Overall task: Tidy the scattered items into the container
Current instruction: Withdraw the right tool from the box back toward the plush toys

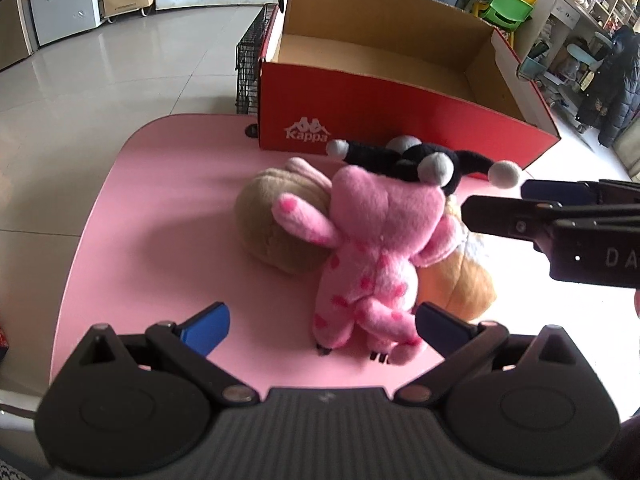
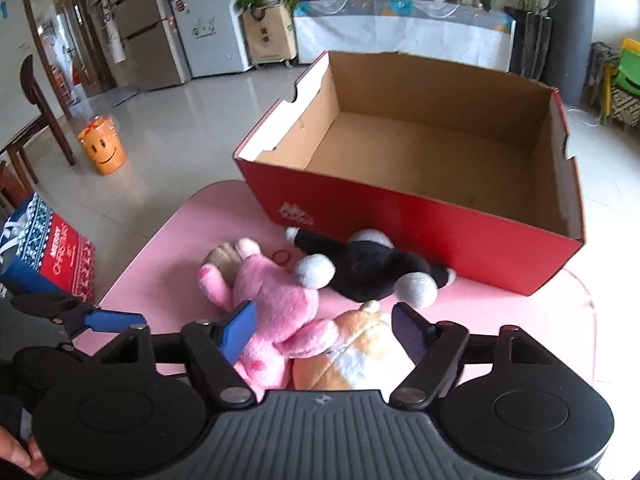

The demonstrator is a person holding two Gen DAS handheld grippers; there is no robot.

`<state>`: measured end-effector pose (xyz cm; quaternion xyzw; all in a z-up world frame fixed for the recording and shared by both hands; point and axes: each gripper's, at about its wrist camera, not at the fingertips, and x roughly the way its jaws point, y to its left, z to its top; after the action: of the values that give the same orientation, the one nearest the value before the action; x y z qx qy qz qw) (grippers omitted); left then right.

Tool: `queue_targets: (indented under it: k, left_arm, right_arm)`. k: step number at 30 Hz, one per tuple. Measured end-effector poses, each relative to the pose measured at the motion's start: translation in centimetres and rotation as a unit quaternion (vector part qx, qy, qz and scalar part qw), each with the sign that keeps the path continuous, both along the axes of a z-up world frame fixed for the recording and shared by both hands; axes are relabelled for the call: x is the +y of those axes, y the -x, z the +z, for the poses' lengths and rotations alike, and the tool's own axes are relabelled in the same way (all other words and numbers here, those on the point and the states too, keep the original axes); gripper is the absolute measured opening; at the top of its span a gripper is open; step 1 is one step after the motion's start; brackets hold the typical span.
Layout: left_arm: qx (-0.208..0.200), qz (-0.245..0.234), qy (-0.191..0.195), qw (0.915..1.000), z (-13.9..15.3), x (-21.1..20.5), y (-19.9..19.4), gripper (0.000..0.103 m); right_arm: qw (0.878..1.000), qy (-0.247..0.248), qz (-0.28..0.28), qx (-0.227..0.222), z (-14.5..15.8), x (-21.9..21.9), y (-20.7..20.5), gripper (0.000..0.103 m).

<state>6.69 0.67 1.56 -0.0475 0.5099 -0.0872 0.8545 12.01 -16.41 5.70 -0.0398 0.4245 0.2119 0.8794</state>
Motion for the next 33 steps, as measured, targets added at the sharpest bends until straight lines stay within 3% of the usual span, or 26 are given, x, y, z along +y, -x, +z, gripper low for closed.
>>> queue_targets:
  k: [6,26,33]
  left_arm:
    - [-0.001,-0.007,0.016,0.9998,-0.4,-0.3,-0.1,0.103]
    - [0.017,-0.019,0.017,0.9995,-4.0,-2.0,-0.4,0.103]
    - [0.012,-0.016,0.013,0.9997,-4.8,-2.4,-0.4,0.103]
  right_arm:
    - [1.0,0.003,0.015,0.008,-0.8,0.8,-0.2,0.072]
    - [0.999,0.008,0.04,0.021,-2.7,2.3,-1.5,0.072]
    - [0.999,0.008,0.04,0.029,-3.3,2.7,-2.0,0.067]
